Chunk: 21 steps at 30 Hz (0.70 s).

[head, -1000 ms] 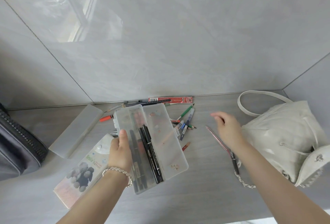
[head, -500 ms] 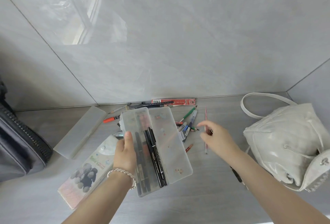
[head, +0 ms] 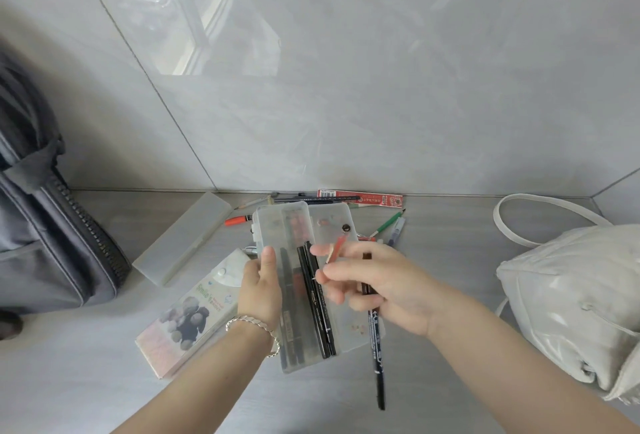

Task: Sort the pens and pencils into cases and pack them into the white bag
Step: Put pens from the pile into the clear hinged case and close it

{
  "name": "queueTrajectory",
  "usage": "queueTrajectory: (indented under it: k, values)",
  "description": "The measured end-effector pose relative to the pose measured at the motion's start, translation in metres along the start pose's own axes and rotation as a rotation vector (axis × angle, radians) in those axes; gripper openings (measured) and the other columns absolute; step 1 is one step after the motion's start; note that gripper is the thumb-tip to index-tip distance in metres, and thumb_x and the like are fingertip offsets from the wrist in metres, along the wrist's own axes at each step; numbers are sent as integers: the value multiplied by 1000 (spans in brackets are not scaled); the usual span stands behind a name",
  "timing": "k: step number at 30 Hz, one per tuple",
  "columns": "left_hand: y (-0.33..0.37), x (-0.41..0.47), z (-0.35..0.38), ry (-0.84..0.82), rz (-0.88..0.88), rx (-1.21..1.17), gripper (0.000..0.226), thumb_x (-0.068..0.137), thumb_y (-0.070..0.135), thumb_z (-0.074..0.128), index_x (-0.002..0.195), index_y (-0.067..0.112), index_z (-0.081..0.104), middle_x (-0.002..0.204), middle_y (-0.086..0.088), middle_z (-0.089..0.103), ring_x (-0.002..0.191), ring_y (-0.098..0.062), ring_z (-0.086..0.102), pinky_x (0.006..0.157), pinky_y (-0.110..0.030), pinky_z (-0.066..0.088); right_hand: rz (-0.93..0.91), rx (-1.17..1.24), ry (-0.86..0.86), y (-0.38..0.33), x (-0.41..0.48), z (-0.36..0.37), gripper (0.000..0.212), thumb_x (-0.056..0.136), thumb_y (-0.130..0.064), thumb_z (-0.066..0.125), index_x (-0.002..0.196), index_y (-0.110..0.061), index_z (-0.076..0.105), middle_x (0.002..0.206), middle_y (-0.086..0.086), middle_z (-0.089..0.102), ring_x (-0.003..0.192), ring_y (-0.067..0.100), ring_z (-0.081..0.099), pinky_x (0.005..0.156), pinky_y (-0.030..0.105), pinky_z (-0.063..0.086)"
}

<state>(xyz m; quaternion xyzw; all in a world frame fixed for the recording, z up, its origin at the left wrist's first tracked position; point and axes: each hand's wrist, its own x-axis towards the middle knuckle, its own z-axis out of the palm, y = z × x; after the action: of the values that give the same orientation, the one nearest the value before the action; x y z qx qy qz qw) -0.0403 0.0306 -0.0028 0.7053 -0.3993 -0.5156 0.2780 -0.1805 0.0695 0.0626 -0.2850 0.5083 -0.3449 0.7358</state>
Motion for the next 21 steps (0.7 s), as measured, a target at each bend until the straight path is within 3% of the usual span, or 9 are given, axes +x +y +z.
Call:
queueTrajectory:
  k: [1,3,7,9,13,15,17,18,21]
  values:
    - [-1,1,-1,7,0,-6,42,96,44,28,111,11,49,82,2,50,93,-22,45,81,-27,28,-1,-126,37,-2,2,3,2,88,-14,59,88,-12,59,56,-4,62,41,4,53,34,12,20]
    - [-1,2,-2,9,0,-7,44,96,43,28,115,10,49,85,0,51,93,-21,45,81,-27,28,-22,-324,126,-2,7,3,24,94,-32,47,83,-17,62,46,-6,59,36,5,50,34,12,22]
    - [2,2,-2,16,10,11,34,97,42,29,99,13,46,72,9,43,88,-20,43,75,-22,25,-104,-551,203,6,21,10,34,95,-36,44,74,-14,61,38,-5,56,31,7,49,39,15,37]
    - [4,1,-1,8,13,8,32,97,41,29,89,15,44,71,9,40,80,-18,42,62,-24,23,-84,-717,211,17,27,16,35,95,-37,45,75,-12,59,44,-4,59,33,7,51,48,17,43]
    - [6,-1,-2,0,15,-27,29,97,41,30,92,15,43,71,9,41,80,-18,42,56,-27,18,-119,-1123,325,41,32,26,31,91,-40,48,71,-18,43,65,2,58,60,22,56,49,27,36]
    - [5,1,-2,6,3,-50,30,97,42,30,89,16,44,71,8,41,72,-15,44,63,-24,24,-152,-1233,354,49,32,29,20,90,-37,51,88,-20,40,80,4,62,78,28,59,53,31,34]
    - [1,6,-4,20,-6,-69,31,96,43,29,97,16,44,73,7,43,79,-18,45,76,-25,28,-184,-1236,366,51,27,31,37,89,-37,52,117,-21,35,88,4,64,83,27,61,58,31,37]
    - [1,7,-5,19,-4,-63,31,96,43,29,101,16,43,75,6,45,86,-20,44,80,-26,27,-228,-1198,374,49,25,32,44,89,-39,53,124,-23,32,80,1,62,78,24,59,57,31,37]
    - [-4,11,-7,-37,-13,-70,34,96,44,30,101,14,44,87,0,52,95,-21,45,84,-29,30,-405,-736,465,28,28,33,33,90,-37,51,119,-26,41,61,-6,48,56,6,47,54,18,35]
